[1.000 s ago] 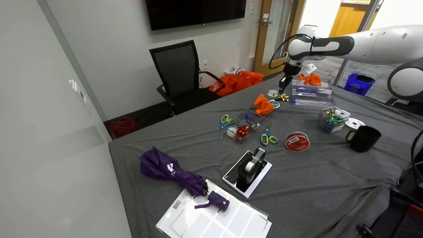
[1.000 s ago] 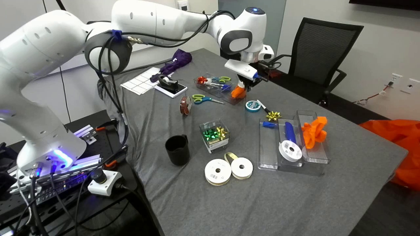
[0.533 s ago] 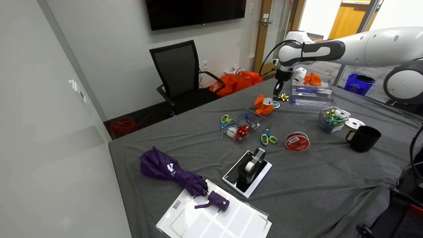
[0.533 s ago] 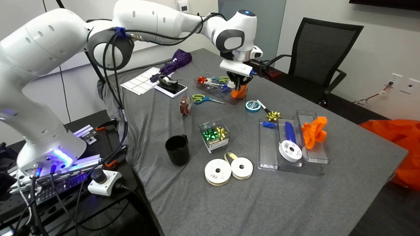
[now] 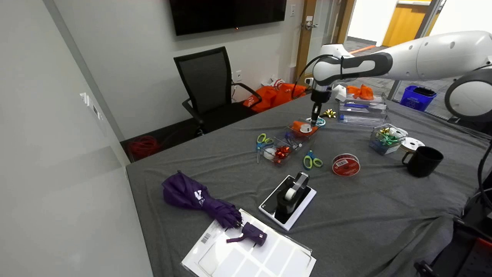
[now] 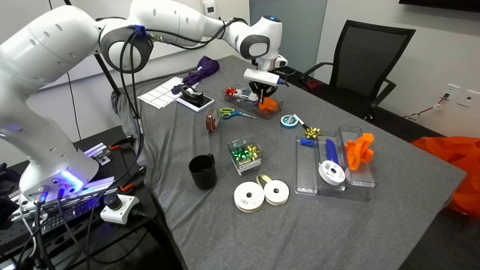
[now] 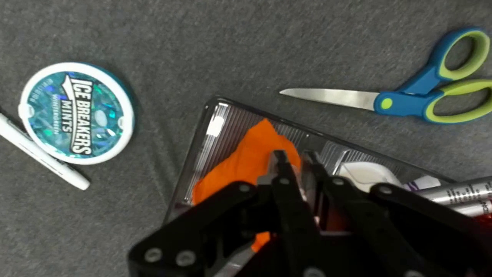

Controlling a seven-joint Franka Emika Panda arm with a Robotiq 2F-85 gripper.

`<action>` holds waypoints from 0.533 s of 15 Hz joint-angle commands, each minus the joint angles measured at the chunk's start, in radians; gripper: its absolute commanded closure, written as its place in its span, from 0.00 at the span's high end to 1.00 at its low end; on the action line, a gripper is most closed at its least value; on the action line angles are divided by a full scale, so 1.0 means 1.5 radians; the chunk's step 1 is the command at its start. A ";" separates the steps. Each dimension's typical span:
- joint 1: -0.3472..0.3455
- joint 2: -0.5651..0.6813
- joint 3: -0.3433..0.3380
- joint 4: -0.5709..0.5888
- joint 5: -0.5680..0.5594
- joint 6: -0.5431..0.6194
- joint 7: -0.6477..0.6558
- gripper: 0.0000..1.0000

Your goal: Put the white object and red disc in the container at the back.

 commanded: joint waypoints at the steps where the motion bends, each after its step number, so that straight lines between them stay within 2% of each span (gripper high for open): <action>1: 0.008 -0.062 -0.004 -0.096 -0.016 -0.003 -0.022 0.03; 8: -0.012 -0.146 0.020 -0.227 0.013 0.071 -0.052 0.03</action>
